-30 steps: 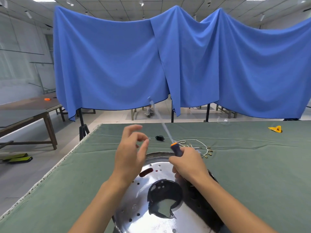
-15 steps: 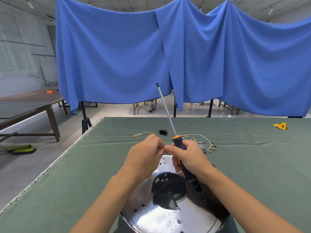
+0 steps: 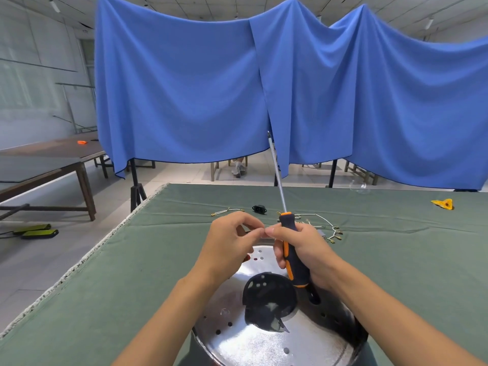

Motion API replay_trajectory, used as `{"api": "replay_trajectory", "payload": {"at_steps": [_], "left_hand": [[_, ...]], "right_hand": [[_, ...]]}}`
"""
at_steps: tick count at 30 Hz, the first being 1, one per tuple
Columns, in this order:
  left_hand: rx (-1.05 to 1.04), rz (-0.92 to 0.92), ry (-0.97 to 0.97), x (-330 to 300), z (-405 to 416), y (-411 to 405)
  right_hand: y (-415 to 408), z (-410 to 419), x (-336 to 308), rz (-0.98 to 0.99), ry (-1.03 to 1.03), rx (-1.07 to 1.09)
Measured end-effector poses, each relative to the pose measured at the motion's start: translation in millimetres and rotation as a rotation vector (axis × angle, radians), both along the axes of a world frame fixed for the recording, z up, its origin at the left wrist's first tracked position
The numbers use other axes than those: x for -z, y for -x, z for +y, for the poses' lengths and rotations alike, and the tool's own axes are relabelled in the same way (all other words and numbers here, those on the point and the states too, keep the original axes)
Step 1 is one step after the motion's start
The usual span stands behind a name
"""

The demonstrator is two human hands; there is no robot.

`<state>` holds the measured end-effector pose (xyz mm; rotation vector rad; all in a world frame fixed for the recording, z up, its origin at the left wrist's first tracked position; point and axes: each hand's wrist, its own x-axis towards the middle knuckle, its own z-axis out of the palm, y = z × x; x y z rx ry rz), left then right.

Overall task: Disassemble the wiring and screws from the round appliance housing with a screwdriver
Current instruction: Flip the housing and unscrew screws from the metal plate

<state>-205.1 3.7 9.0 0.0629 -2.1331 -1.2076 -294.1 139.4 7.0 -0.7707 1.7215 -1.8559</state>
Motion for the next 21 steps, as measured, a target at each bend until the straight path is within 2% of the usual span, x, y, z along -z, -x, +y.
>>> {"api": "replay_trajectory", "payload": {"at_steps": [4, 12, 17, 21], "left_hand": [[0.084, -0.037, -0.252, -5, -1, 1], [0.197, -0.056, -0.457, -7, -3, -2], [0.073, 0.019, -0.512, -11, -22, -3], [-0.15, -0.038, -0.407, 0, -65, -2]], "right_hand": [[-1, -2, 0, -0.014, 0.038, -0.014], [-2, -3, 1, 0.013, 0.016, -0.029], [-4, -2, 5, 0.079, -0.097, 0.005], [-4, 1, 6, 0.104, -0.173, -0.022]]}}
